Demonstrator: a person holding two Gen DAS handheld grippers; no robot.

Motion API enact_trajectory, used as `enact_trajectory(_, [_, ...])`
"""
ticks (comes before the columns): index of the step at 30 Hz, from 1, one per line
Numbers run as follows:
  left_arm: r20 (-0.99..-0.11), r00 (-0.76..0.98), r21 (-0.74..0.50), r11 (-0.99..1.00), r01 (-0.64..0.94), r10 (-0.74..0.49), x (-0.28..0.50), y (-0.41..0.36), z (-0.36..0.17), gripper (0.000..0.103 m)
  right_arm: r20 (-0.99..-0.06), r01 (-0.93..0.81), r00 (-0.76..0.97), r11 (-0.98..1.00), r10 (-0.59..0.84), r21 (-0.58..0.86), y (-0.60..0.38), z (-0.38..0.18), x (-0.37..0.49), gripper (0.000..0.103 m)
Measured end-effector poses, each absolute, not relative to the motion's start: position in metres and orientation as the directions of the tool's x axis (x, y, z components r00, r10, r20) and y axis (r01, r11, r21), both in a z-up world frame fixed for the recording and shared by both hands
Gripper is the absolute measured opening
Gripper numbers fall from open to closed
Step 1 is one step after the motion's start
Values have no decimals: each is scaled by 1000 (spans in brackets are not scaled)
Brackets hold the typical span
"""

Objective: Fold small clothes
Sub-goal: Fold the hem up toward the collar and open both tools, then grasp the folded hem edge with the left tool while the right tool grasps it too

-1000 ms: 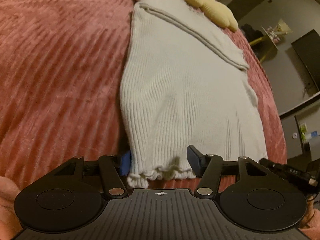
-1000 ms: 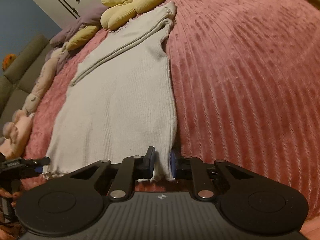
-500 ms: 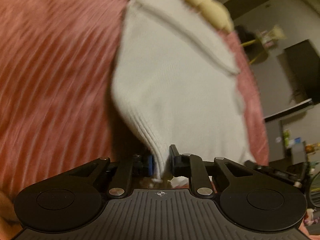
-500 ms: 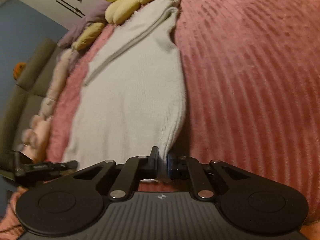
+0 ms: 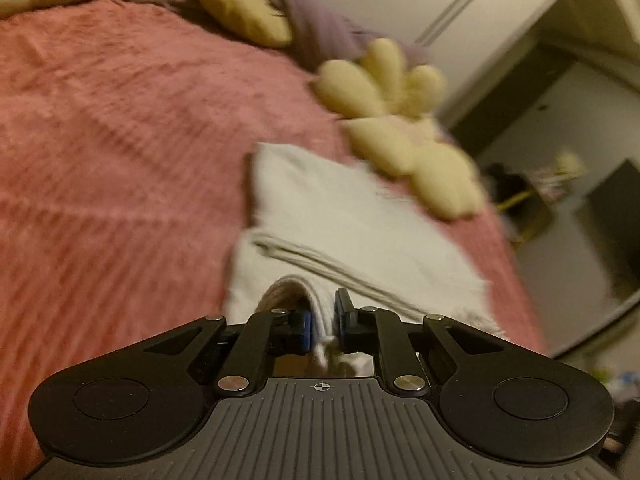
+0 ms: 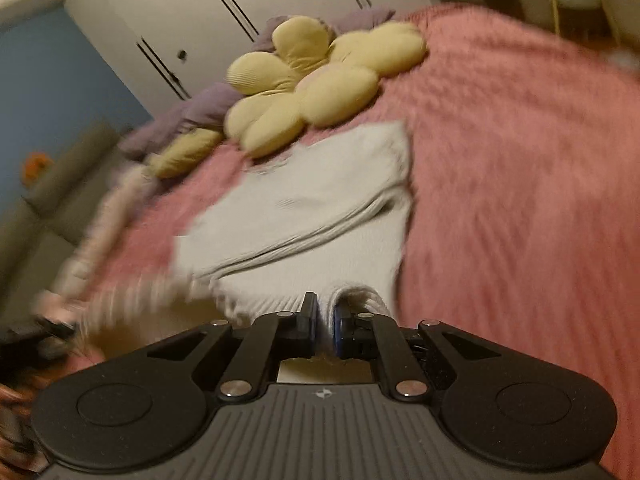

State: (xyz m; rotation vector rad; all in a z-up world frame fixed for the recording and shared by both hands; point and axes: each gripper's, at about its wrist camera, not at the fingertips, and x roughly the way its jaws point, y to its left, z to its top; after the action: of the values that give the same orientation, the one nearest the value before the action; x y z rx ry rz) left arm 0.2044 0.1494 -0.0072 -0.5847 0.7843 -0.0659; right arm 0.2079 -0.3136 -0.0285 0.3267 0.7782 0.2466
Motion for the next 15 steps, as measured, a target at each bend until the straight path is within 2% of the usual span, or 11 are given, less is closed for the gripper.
enact_trajectory(1, [-667, 706, -486, 858, -168, -239, 208, 149, -12, 18, -656, -96, 697, 944, 290, 315, -309, -31, 212, 9])
enact_trajectory(2, [-682, 701, -443, 880, -171, -207, 212, 146, -16, 33, -663, -97, 703, 959, 255, 266, -306, -33, 216, 12])
enact_trajectory(3, [-687, 701, -419, 893, -164, -194, 212, 146, -17, 43, -666, -94, 710, 968, 228, 232, -306, -34, 216, 27])
enact_trajectory(4, [-682, 706, -406, 903, -145, -193, 212, 145, -18, 55, -659, -93, 725, 976, 201, 195, -305, -34, 215, 37])
enact_trajectory(5, [-671, 714, -399, 909, -119, -201, 209, 146, -20, 59, -648, -107, 736, 979, 194, 172, -305, -34, 214, 48])
enact_trajectory(7, [-674, 704, -389, 918, -79, -225, 210, 146, -28, 68, -638, -153, 741, 978, 207, 139, -303, -33, 212, 49])
enact_trajectory(8, [-686, 689, -385, 920, -73, -232, 212, 146, -32, 71, -640, -170, 739, 978, 209, 122, -301, -34, 212, 51])
enact_trajectory(13, [-722, 649, -371, 926, -69, -240, 222, 141, -51, 71, -681, -212, 698, 972, 220, 98, -291, -47, 228, 53])
enact_trajectory(15, [-722, 650, -361, 930, -64, -235, 228, 140, -53, 71, -688, -207, 688, 971, 231, 120, -292, -51, 232, 58])
